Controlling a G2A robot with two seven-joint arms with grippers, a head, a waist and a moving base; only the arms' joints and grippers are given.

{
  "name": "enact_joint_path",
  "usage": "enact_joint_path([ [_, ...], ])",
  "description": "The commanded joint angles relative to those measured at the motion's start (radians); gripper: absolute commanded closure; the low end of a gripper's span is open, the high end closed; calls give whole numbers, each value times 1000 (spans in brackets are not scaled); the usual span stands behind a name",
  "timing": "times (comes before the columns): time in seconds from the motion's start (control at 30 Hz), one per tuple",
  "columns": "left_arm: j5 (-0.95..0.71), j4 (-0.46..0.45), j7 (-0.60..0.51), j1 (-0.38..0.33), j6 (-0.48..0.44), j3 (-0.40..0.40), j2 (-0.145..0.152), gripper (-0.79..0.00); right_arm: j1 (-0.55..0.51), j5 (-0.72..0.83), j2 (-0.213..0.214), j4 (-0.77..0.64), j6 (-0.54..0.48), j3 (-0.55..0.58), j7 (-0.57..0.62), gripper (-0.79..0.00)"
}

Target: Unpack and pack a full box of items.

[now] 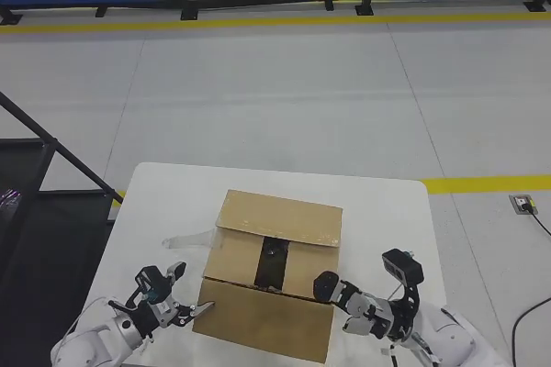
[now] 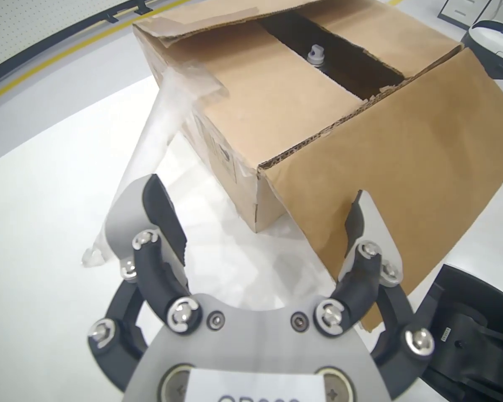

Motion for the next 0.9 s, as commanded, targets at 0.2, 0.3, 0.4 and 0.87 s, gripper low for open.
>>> enact_joint_path([
  [0.2, 0, -16, 2, 10, 4, 11, 2, -785, 81, 199, -25, 76, 418, -58, -12, -785],
  [0.3, -1, -15, 17, 14, 13, 16, 3, -785, 122, 288, -36, 118, 519, -76, 45, -785],
  [0.4, 5, -20, 44, 16, 26, 28, 3, -785, 154, 347, -45, 161, 579, -82, 82, -785],
  [0.87, 63, -8, 88, -6, 37, 76, 10, -785, 194, 309, -75, 201, 639, -76, 29, -785],
])
